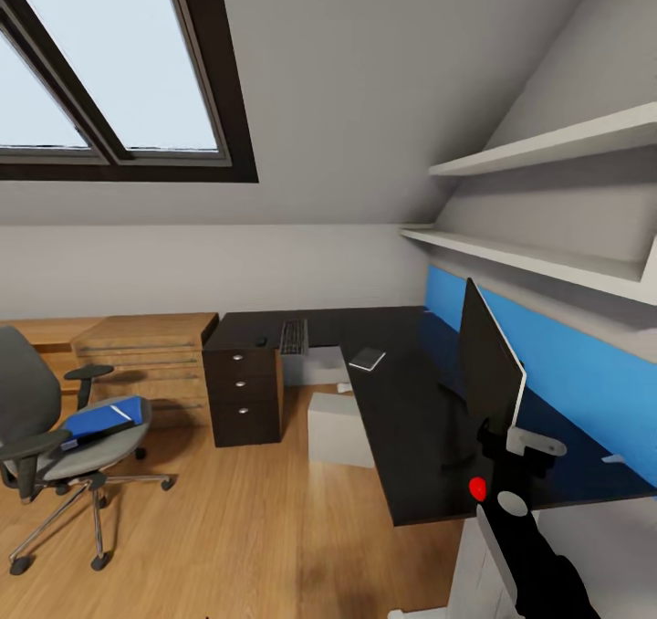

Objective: In the bedroom, organize the workspace by keeping the computer under the desk, ensuring the monitor is on the desk, placing the keyboard on the desk next to the monitor, placing the mouse on the desk next to the keyboard, moving the folder from the swivel chair onto the desk next to the mouse, stacking the notebook on top of the folder with the pen on top of the notebook, and positioning the swivel chair next to the desk.

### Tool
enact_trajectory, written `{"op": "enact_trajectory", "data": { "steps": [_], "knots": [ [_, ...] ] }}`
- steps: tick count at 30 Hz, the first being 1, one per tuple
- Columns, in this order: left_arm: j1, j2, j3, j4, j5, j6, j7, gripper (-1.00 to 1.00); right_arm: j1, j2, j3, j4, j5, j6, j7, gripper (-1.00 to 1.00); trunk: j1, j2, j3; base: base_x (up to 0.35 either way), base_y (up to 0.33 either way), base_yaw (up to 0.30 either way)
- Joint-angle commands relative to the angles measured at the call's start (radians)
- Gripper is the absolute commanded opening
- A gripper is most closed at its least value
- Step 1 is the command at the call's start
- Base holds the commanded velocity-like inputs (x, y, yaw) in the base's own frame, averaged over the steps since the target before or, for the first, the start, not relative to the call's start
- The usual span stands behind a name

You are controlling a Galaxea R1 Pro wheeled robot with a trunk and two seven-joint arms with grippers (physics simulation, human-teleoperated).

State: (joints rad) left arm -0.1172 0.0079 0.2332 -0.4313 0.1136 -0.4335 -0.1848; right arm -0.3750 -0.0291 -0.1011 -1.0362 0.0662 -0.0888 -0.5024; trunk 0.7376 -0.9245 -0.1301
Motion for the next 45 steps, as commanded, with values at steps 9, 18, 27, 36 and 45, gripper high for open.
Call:
{"op": "enact_trajectory", "data": {
  "steps": [9,18,27,36,45],
  "knots": [
    [-0.001,0.000,0.003,0.001,0.010,-0.002,-0.010,1.00,-0.001,0.000,0.000,0.002,0.006,0.000,-0.003,1.00,0.000,-0.001,0.003,0.000,0.000,-0.058],
    [-0.001,0.000,0.003,0.001,0.009,-0.002,-0.010,1.00,-0.001,0.000,0.000,0.009,0.006,0.000,-0.002,1.00,0.000,-0.001,0.008,0.000,0.000,-0.062],
    [-0.001,0.000,0.003,0.001,0.009,-0.002,-0.010,1.00,-0.001,0.000,0.000,0.011,0.006,0.000,-0.002,1.00,0.000,-0.001,0.012,0.000,0.000,-0.035],
    [-0.001,0.000,0.003,0.001,0.009,-0.002,-0.010,1.00,-0.001,0.000,0.000,0.012,0.006,0.000,-0.002,1.00,0.000,-0.001,0.017,0.000,0.000,-0.067],
    [-0.001,0.000,0.003,0.001,0.009,-0.002,-0.010,1.00,-0.001,0.000,0.000,0.012,0.006,0.000,-0.002,1.00,0.000,-0.001,0.022,0.000,0.000,-0.060]
  ]
}}
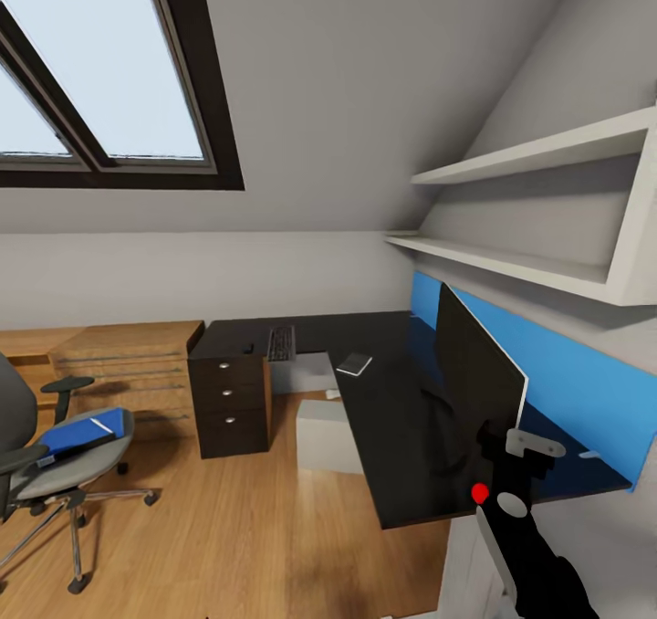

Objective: In the bedroom, organize the workspace by keeping the computer under the desk, ensuring the monitor is on the desk, placing the keyboard on the desk next to the monitor, placing the mouse on the desk next to the keyboard, moving the folder from the swivel chair onto the desk next to the mouse, stacking the notebook on top of the folder with the pen on top of the notebook, and positioning the swivel chair next to the desk.

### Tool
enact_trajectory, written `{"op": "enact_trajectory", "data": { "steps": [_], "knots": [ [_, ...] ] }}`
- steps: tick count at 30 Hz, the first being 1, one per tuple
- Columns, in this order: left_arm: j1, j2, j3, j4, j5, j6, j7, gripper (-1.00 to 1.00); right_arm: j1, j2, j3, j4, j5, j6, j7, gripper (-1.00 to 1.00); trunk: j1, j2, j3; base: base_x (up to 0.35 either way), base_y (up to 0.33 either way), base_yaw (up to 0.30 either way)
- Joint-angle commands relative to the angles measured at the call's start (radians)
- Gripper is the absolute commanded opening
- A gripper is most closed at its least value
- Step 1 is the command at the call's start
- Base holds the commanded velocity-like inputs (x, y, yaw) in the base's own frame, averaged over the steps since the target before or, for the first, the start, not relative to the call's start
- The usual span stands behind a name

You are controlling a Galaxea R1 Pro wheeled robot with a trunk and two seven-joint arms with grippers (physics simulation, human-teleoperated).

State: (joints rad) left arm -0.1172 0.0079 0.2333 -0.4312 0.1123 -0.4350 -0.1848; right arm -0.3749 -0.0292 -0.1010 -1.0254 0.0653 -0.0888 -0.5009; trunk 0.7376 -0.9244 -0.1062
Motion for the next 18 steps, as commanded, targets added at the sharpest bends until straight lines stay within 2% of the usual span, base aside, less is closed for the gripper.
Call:
{"op": "enact_trajectory", "data": {
  "steps": [1,14,18],
  "knots": [
    [-0.001,0.000,0.003,0.001,0.011,-0.001,-0.010,1.00,-0.001,0.000,0.000,0.001,0.007,0.000,-0.004,1.00,0.000,-0.001,-0.001,0.000,0.000,-0.041],
    [-0.001,0.000,0.003,0.001,0.012,-0.001,-0.010,1.00,-0.001,-0.001,0.000,0.011,0.008,0.000,-0.002,1.00,0.000,-0.001,0.003,-0.001,0.000,-0.033],
    [-0.001,0.000,0.003,0.001,0.011,-0.001,-0.010,1.00,-0.001,0.000,0.000,0.012,0.008,0.000,-0.002,1.00,0.000,-0.001,0.003,-0.141,-0.045,-0.002]
  ]
}}
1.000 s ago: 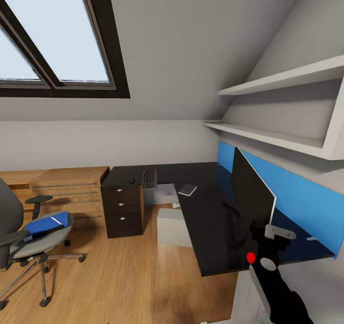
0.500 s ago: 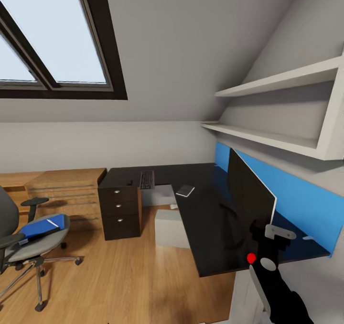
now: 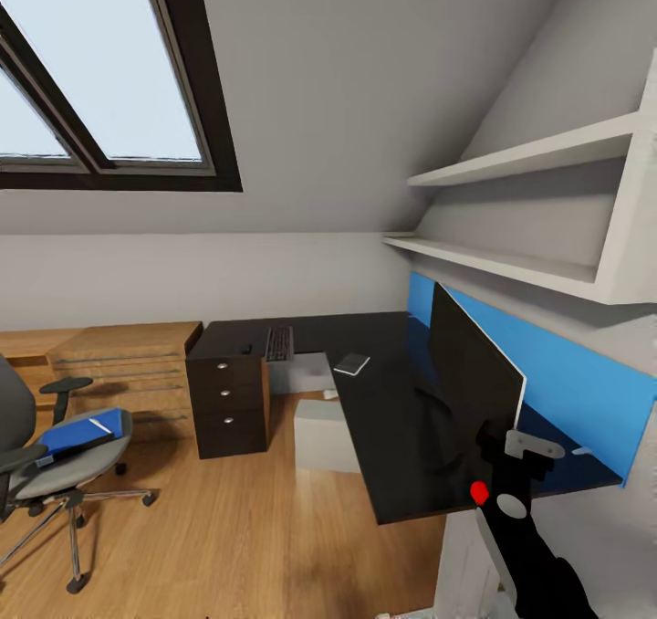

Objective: In the bedroom, organize the workspace by keeping the computer under the desk, ensuring the monitor is on the desk, placing the keyboard on the desk next to the monitor, placing the mouse on the desk next to the keyboard, moving the folder from the swivel chair onto the desk next to the mouse, stacking the notebook on top of the folder with the pen on top of the notebook, and positioning the swivel chair next to the desk.

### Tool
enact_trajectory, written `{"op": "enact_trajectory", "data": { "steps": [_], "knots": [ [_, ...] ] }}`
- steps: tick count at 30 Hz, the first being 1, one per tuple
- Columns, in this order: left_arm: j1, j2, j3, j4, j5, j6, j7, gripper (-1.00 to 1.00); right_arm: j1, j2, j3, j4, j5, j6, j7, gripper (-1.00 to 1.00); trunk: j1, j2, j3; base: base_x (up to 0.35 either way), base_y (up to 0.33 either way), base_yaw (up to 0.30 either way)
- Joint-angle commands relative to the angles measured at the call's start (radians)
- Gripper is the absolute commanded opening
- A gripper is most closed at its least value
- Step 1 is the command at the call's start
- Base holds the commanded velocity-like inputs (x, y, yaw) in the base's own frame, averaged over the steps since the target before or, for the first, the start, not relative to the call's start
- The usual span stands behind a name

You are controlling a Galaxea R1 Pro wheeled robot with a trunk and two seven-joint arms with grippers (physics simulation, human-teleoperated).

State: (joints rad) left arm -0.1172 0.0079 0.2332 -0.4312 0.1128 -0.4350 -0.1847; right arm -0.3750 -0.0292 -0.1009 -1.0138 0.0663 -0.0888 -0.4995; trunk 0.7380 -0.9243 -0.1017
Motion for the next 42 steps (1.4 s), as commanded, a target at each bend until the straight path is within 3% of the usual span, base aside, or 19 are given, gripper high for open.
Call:
{"op": "enact_trajectory", "data": {
  "steps": [1,12,42],
  "knots": [
    [-0.001,0.000,0.003,0.001,0.010,-0.001,-0.010,1.00,-0.001,0.000,0.000,0.001,0.006,0.000,-0.004,1.00,0.000,-0.001,-0.002,-0.229,-0.098,-0.001],
    [-0.001,0.001,0.003,0.001,0.011,-0.001,-0.010,1.00,-0.001,0.000,0.000,0.001,0.006,0.000,-0.004,1.00,0.000,-0.001,-0.002,-0.219,-0.117,0.000],
    [-0.001,0.001,0.004,0.001,0.011,-0.001,-0.009,1.00,-0.001,0.005,0.003,0.019,0.003,0.000,0.000,1.00,0.000,-0.001,-0.002,-0.007,-0.003,0.000]
  ]
}}
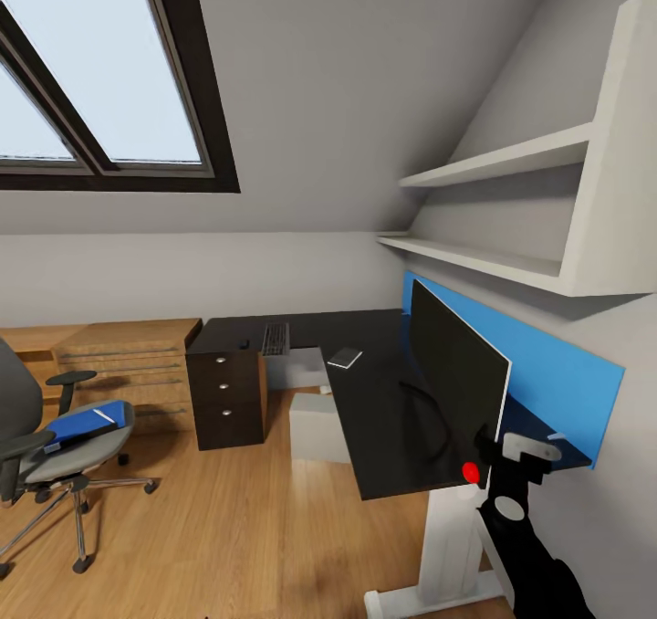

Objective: In the bedroom, organize the workspace by keeping the computer under the desk, ensuring the monitor is on the desk, placing the keyboard on the desk next to the monitor, placing the mouse on the desk next to the keyboard, moving the folder from the swivel chair onto the desk next to the mouse, stacking the notebook on top of the folder with the pen on top of the notebook, and positioning the swivel chair next to the desk.

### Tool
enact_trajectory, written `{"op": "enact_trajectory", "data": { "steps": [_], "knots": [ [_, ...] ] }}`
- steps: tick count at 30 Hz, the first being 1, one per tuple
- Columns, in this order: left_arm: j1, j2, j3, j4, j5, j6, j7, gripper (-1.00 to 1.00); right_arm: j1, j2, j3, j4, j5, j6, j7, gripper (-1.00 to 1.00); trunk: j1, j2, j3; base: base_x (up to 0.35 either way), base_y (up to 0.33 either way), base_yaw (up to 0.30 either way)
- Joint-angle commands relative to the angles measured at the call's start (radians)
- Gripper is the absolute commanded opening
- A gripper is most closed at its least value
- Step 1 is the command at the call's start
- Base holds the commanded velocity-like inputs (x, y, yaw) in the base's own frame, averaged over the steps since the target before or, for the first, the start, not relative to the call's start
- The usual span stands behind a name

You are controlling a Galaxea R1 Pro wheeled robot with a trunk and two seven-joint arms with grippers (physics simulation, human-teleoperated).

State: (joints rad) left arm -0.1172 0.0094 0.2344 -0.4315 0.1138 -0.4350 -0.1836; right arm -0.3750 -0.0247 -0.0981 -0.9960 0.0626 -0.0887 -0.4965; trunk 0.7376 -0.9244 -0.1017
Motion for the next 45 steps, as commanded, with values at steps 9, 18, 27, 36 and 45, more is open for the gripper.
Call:
{"op": "enact_trajectory", "data": {
  "steps": [9,18,27,36,45],
  "knots": [
    [-0.001,0.000,0.003,0.001,0.010,0.000,-0.010,1.00,-0.001,0.043,0.005,0.000,0.003,-0.002,-0.005,1.00,0.000,-0.001,-0.002,0.000,0.000,0.081],
    [-0.001,0.000,0.003,0.002,0.010,0.000,-0.010,1.00,-0.001,0.049,0.005,0.000,0.003,-0.003,-0.003,1.00,0.000,-0.001,-0.002,0.000,0.000,0.240],
    [-0.001,0.000,0.003,0.001,0.010,-0.001,-0.009,1.00,-0.001,0.044,0.004,0.003,0.007,-0.003,-0.001,1.00,0.000,-0.001,-0.002,0.000,-0.067,0.109],
    [-0.001,0.000,0.003,0.002,0.010,0.000,-0.009,1.00,-0.001,0.039,0.008,0.001,0.012,-0.025,-0.002,1.00,0.000,-0.001,-0.002,0.000,-0.075,0.003],
    [-0.001,0.000,0.005,0.002,0.010,-0.001,-0.008,1.00,-0.001,0.042,0.010,0.023,0.011,-0.101,-0.001,1.00,0.000,-0.001,-0.002,0.000,-0.002,0.000]
  ]
}}
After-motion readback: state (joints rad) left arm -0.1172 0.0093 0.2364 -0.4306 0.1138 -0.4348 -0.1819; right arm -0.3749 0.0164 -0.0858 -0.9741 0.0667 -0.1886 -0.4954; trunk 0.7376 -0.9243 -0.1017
